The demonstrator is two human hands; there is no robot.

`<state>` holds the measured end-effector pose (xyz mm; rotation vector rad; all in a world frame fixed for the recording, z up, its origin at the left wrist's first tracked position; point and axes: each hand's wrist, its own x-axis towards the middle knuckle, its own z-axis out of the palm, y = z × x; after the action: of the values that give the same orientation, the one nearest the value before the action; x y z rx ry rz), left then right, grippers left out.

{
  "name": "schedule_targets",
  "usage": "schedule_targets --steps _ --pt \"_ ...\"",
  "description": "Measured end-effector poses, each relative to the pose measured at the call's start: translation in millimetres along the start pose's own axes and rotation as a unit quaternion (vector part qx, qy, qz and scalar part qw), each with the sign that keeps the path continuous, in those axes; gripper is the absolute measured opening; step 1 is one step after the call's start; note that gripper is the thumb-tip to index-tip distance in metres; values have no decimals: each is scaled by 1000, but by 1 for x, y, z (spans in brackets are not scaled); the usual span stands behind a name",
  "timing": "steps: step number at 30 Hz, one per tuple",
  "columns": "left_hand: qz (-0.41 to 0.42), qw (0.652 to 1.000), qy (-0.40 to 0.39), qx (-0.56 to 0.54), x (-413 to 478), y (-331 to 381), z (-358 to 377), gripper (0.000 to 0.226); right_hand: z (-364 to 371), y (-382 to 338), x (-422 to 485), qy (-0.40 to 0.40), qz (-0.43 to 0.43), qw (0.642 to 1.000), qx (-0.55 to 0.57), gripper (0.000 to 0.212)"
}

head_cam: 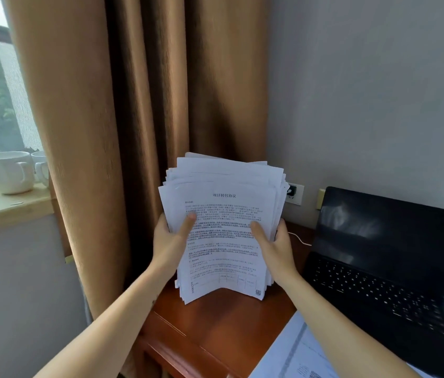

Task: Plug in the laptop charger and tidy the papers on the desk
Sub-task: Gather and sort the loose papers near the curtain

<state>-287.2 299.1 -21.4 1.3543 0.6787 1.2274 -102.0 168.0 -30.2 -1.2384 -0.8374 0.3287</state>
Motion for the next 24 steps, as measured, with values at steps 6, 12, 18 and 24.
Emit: schedule_targets --steps 6,12,18,24 --pt "18 1000 -11 9 3 14 10 62 5 -4 3 -25 -16 1000 -9 47" --pt "25 1000 4 19 1 8 13 45 4 3 5 -3 -11 999 -53 40" --pt "53 997 49 0 3 19 24 27 9 -6 8 -11 -48 996 -68 34" --pt "62 997 38 23 2 14 21 30 3 -5 8 -7 -56 995 -82 28"
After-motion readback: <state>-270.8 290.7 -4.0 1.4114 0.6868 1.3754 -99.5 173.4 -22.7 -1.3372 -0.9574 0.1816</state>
